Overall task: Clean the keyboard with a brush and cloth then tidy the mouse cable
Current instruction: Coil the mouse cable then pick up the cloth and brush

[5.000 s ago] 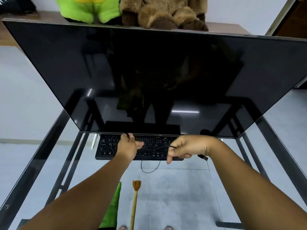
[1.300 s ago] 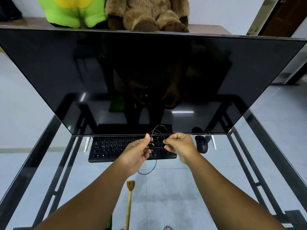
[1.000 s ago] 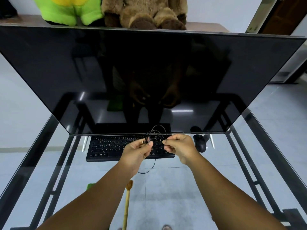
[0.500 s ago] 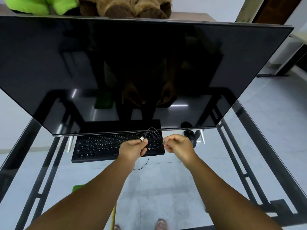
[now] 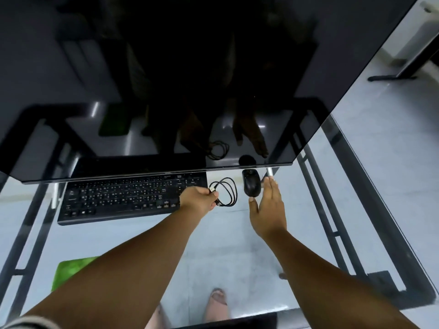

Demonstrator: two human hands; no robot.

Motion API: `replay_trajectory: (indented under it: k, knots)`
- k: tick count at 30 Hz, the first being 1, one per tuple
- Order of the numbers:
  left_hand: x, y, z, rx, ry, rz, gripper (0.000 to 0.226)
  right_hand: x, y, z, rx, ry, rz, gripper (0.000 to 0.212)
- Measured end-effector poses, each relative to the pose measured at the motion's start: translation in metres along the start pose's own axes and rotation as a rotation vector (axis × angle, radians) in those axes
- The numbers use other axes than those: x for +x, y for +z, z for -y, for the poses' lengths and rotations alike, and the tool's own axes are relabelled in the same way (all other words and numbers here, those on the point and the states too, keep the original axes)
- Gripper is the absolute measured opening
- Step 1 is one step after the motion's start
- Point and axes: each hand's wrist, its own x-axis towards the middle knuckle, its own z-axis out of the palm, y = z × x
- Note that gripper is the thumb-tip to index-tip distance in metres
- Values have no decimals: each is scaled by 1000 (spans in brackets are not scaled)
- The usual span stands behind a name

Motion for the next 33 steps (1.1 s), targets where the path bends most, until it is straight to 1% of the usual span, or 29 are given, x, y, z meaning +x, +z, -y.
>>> replay_trajectory:
  k: [2, 3, 4, 6, 8, 11, 14, 19, 22, 26, 33]
  knots:
    - [6, 10, -5, 26, -7, -13, 10, 2, 3, -7, -15, -13, 15, 69]
    - [9, 13, -7, 26, -15, -16, 9, 2, 4, -9, -10, -12, 20, 69]
    - [12, 16, -8, 33, -9, -23, 10, 2, 6, -10, 2, -8, 24, 69]
    - [21, 21, -8, 115, 18, -37, 18, 2, 9, -12, 18, 5, 33, 69]
    - [27, 24, -8, 194, 24, -53, 11, 1, 12, -13, 11, 9, 37, 69]
    - [31, 28, -10, 237, 26, -84, 19, 0, 15, -15, 2, 7, 40, 68]
    - [33, 31, -12, 303, 40, -119, 14, 0, 15, -15, 8, 11, 40, 68]
    - [34, 35, -14, 373, 63, -184, 17, 0, 16, -15, 21, 18, 37, 66]
    - [35, 36, -15, 389, 69, -223, 21, 0, 15, -15, 30, 23, 37, 66]
    - [34, 37, -15, 381, 53, -251, 35, 0, 15, -15, 33, 30, 35, 65]
    - [32, 41, -13, 334, 58, -299, 37, 1, 14, -14, 63, 55, 38, 65]
